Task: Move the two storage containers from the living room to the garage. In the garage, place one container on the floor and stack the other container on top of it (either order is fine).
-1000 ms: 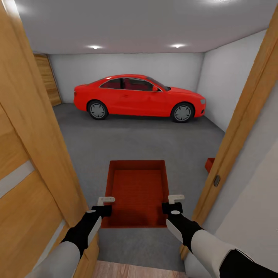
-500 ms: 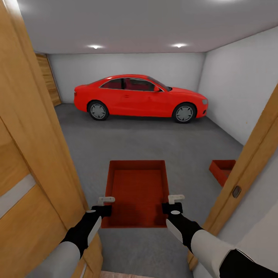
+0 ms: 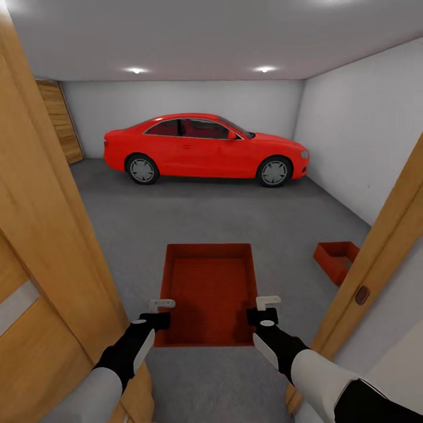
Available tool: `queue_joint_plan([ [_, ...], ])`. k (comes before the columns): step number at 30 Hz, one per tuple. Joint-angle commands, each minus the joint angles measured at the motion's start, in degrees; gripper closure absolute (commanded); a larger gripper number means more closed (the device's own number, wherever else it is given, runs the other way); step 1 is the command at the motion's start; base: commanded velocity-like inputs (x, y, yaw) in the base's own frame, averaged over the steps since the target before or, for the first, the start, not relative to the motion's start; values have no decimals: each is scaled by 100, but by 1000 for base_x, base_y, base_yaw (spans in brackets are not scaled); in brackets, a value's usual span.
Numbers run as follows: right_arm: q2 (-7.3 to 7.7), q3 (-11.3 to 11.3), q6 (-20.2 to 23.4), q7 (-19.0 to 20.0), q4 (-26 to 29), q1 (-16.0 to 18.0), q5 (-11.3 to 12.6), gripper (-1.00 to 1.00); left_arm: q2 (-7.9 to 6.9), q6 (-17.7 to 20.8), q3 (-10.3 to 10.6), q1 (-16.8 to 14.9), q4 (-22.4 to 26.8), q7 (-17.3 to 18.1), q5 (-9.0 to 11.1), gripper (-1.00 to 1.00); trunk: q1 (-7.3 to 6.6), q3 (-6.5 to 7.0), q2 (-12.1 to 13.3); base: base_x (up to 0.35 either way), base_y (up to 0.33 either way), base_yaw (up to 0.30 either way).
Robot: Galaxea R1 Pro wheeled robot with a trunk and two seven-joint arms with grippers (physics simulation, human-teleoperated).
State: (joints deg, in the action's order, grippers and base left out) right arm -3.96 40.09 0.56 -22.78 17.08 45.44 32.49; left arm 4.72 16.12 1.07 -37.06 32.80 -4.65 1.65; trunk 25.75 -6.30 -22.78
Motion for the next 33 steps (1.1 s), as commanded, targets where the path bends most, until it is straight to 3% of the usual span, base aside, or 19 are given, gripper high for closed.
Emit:
queue_joint_plan([
  [1,167,87,2,-587,-109,9,90,100,-3,32,76,-3,15,-66,38,100,4,-12,-13,1,0,-2],
  [33,167,87,-3,-587,-109,9,89,100,-6,32,73,-3,15,-70,38,100,4,-12,-13,13,-25,0],
])
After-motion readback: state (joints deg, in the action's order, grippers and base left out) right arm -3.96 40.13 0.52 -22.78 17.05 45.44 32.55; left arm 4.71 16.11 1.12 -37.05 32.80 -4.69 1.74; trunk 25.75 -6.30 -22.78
